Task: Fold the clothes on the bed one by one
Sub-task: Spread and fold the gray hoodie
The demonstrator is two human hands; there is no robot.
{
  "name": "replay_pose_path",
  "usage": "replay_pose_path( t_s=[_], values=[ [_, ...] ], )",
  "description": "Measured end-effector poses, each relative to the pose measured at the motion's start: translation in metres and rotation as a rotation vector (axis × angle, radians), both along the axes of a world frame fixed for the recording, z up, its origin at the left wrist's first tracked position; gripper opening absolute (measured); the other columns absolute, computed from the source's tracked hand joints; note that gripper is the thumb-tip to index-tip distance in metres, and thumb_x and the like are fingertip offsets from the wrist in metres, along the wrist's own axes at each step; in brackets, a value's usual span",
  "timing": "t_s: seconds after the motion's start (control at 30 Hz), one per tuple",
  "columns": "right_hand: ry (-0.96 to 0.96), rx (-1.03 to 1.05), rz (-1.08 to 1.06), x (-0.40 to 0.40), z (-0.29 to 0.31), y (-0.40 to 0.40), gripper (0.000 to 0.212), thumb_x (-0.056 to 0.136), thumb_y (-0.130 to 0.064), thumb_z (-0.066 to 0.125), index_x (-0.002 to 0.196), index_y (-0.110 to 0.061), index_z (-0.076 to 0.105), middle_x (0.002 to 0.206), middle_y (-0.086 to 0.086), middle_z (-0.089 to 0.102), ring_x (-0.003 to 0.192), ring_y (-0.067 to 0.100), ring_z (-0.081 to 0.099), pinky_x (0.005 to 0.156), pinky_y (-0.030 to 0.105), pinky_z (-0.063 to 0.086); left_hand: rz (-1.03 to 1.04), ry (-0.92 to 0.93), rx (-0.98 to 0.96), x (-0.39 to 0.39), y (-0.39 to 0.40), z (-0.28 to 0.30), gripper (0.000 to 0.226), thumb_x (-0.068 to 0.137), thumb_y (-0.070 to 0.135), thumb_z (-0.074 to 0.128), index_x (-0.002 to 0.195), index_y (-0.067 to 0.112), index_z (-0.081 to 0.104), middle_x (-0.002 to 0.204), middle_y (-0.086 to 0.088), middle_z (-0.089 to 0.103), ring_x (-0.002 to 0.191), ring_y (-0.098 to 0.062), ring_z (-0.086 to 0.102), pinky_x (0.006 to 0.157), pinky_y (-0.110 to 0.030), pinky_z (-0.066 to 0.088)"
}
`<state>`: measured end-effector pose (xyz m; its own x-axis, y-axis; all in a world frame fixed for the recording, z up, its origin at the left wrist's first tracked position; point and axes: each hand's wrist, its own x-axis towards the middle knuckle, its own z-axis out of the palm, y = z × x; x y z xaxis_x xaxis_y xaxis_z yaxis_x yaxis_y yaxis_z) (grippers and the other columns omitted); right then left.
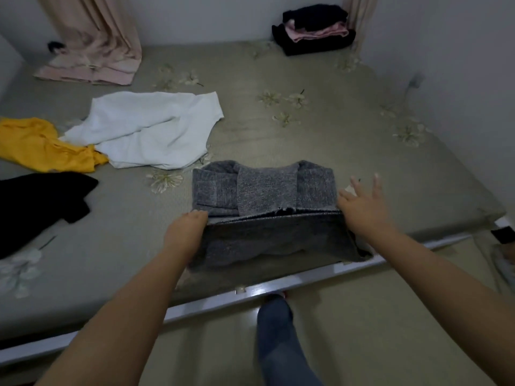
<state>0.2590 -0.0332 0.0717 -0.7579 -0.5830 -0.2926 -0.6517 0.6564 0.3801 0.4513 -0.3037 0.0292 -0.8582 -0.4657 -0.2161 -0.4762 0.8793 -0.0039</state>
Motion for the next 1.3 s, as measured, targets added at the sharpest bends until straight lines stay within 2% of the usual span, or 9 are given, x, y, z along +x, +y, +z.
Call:
replay_pose_path(
  t_s=[0.47,0.57,0.7,0.87,0.97,1.07,1.17,1.23,1.3],
  values=[
    [-0.347,0.328,0.207,-0.258,-0.071,-0.139,0.037,0.096,-0.013,0.038,0.131,-0.016,0.048,0.145,0.002,0.04,0.144,0.021,0.009,0.11,0.057,-0.008,-0.184,-0.331,-0.154,-0.242,-0.115,-0.036,0.027,0.094,0.008,0.039,0.118,0.013,0.05,0.126,-0.005,0.053,0.118,-0.023,0.047,0.087,-0.034,0.043],
    [-0.338,0.246,0.108,-0.276,-0.112,-0.156,0.036,0.094,-0.013,0.039,0.128,-0.014,0.05,0.14,0.006,0.044,0.14,0.022,0.022,0.113,0.053,-0.003,-0.114,-0.384,-0.09,-0.262,-0.124,-0.068,0.027,0.093,0.006,0.041,0.118,0.011,0.051,0.124,-0.007,0.054,0.116,-0.024,0.049,0.091,-0.034,0.042],
    [-0.382,0.123,0.04,-0.285,-0.164,-0.161,0.023,0.092,-0.011,0.042,0.102,-0.012,0.062,0.109,0.004,0.064,0.102,0.02,0.057,0.101,0.032,0.033,-0.011,-0.455,-0.016,-0.282,-0.137,-0.11,0.025,0.095,0.006,0.037,0.115,0.012,0.05,0.119,-0.009,0.057,0.107,-0.025,0.056,0.082,-0.035,0.047],
    [-0.388,-0.08,0.061,-0.3,-0.208,-0.146,0.027,0.097,-0.03,0.041,0.101,-0.009,0.058,0.1,0.006,0.065,0.097,0.021,0.058,0.109,0.04,0.021,-0.036,-0.41,-0.092,-0.297,-0.149,-0.146,0.024,0.097,0.019,0.034,0.117,0.016,0.047,0.115,-0.005,0.06,0.106,-0.024,0.056,0.094,-0.035,0.037],
    [-0.293,-0.361,0.192,-0.304,-0.209,-0.139,0.024,0.07,-0.012,0.079,0.062,0.001,0.059,0.054,0.015,0.061,0.045,0.021,0.058,0.068,0.035,0.055,-0.02,-0.356,-0.095,-0.29,-0.157,-0.152,0.027,0.095,0.021,0.035,0.12,0.015,0.044,0.116,-0.007,0.058,0.105,-0.026,0.055,0.09,-0.035,0.037],
    [-0.197,-0.45,0.199,-0.304,-0.2,-0.14,0.034,0.048,-0.007,0.09,0.048,-0.003,0.056,0.036,0.009,0.051,0.026,0.017,0.044,0.05,0.031,0.049,0.029,-0.364,-0.098,-0.284,-0.163,-0.151,0.03,0.092,0.02,0.037,0.119,0.011,0.045,0.115,-0.011,0.057,0.103,-0.03,0.055,0.082,-0.037,0.039],
    [-0.258,-0.333,0.146,-0.31,-0.209,-0.148,0.018,0.069,-0.011,0.08,0.073,-0.001,0.066,0.07,0.014,0.066,0.062,0.023,0.063,0.081,0.047,0.043,0.037,-0.395,-0.101,-0.289,-0.162,-0.155,0.03,0.092,0.017,0.035,0.12,0.011,0.044,0.121,-0.011,0.053,0.112,-0.028,0.049,0.093,-0.039,0.033],
    [-0.35,-0.185,0.065,-0.31,-0.216,-0.152,0.028,0.09,-0.021,0.054,0.114,-0.008,0.057,0.117,0.009,0.056,0.11,0.022,0.05,0.104,0.042,0.015,0.009,-0.297,-0.043,-0.299,-0.158,-0.155,0.033,0.091,0.011,0.039,0.122,0.005,0.046,0.121,-0.015,0.052,0.114,-0.031,0.048,0.098,-0.044,0.031],
    [-0.426,-0.186,0.039,-0.315,-0.218,-0.16,0.04,0.09,-0.022,0.045,0.129,-0.013,0.045,0.132,0.004,0.044,0.123,0.018,0.036,0.105,0.033,0.008,-0.151,-0.044,0.05,-0.313,-0.155,-0.159,0.037,0.078,0.007,0.043,0.109,-0.009,0.059,0.108,-0.025,0.061,0.099,-0.04,0.06,0.087,-0.052,0.044]
  ],
)
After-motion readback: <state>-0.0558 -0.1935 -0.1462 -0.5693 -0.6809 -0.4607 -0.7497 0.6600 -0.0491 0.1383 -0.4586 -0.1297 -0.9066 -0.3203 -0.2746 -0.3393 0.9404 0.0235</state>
